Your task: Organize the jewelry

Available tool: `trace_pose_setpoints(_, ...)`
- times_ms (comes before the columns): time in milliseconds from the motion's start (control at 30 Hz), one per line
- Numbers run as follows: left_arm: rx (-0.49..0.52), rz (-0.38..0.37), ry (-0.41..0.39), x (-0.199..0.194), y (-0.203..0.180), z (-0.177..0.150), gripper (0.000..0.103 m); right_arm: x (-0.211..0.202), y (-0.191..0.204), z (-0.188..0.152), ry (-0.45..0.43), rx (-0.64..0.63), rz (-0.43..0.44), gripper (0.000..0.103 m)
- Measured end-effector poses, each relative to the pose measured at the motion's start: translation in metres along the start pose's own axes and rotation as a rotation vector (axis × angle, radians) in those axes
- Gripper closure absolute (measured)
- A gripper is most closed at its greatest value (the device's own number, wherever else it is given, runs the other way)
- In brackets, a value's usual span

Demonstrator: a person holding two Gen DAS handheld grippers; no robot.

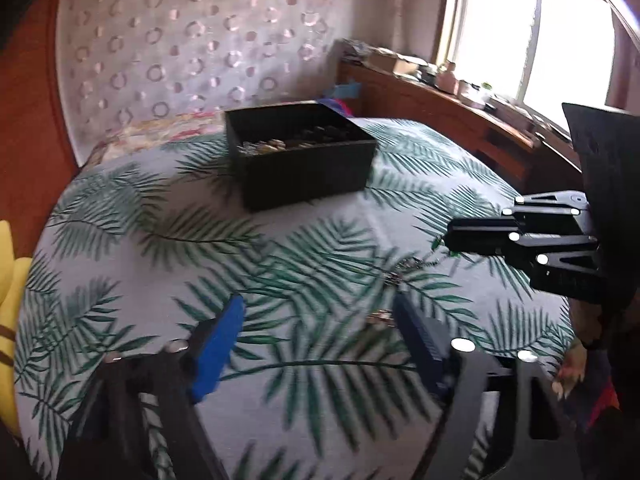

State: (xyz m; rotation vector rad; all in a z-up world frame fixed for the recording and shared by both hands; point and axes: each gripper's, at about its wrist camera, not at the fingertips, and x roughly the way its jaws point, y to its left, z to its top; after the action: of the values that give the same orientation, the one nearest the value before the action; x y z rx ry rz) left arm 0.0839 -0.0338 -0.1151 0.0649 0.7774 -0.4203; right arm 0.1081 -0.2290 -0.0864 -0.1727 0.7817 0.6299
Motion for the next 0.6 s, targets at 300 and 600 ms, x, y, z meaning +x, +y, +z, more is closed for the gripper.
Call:
trace_pose_setpoints(300, 0.036, -0.030, 0.059, 0.018, -0.022, -0.003, 0.069, -0.019, -0.006, -0.001, -0.047, 0.016, -0.008, 0.090)
trace_pose_setpoints(600, 0.062, -0.019, 0.076, 0.023, -0.028, -0.001, 0.089, -0.018, -0.003, 0.001, -0.051, 0.004, -0.004, 0.090)
